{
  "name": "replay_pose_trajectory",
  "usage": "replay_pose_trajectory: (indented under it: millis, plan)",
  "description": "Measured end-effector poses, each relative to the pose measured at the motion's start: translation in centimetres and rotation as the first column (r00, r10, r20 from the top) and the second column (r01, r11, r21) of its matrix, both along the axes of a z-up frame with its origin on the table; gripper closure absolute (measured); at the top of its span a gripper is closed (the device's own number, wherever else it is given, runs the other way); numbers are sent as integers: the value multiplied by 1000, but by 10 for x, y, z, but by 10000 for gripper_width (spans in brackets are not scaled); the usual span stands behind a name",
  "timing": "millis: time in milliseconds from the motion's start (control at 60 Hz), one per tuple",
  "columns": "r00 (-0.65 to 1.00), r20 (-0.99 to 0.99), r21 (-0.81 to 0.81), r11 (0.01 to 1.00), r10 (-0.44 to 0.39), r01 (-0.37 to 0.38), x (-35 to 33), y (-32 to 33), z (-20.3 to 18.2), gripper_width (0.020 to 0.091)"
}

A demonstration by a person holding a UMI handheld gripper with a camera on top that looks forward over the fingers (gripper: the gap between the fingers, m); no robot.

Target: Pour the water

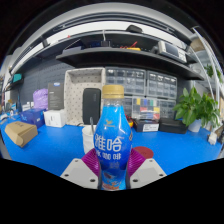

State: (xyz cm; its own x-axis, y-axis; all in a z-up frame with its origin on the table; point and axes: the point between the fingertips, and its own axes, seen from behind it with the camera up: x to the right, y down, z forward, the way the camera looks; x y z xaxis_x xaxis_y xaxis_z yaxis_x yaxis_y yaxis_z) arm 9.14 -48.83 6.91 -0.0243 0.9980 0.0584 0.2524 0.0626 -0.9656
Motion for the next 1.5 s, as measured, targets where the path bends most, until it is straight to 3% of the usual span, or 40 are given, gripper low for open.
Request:
replay_pose_trajectory:
  millis: [133,283,400,500,667,850,1000,1183,1267,1367,1433,1500]
  plan:
    - [999,33,63,998,18,-20,-2,-4,1,790]
    - [998,62,262,964,32,-47,-16,16,20,788]
    - [989,150,463,883,14,-83,-36,52,21,790]
    - [973,231,601,782,30,-167,-59,74,17,789]
    - [946,324,825,481,29,-297,-94,94,29,789]
    - [936,349,928,121,54,-353,-123,90,44,790]
    - [931,357,922,-184,70,-340,-137,78,49,770]
    - [939,337,860,-430,76,-274,-152,68,61,770]
    - [939,331,855,-451,93,-256,-154,63,64,768]
    - [939,327,885,-384,106,-265,-152,63,66,769]
    - [942,312,921,-282,121,-268,-148,65,67,768]
    - [941,306,951,-92,142,-295,-142,69,65,766]
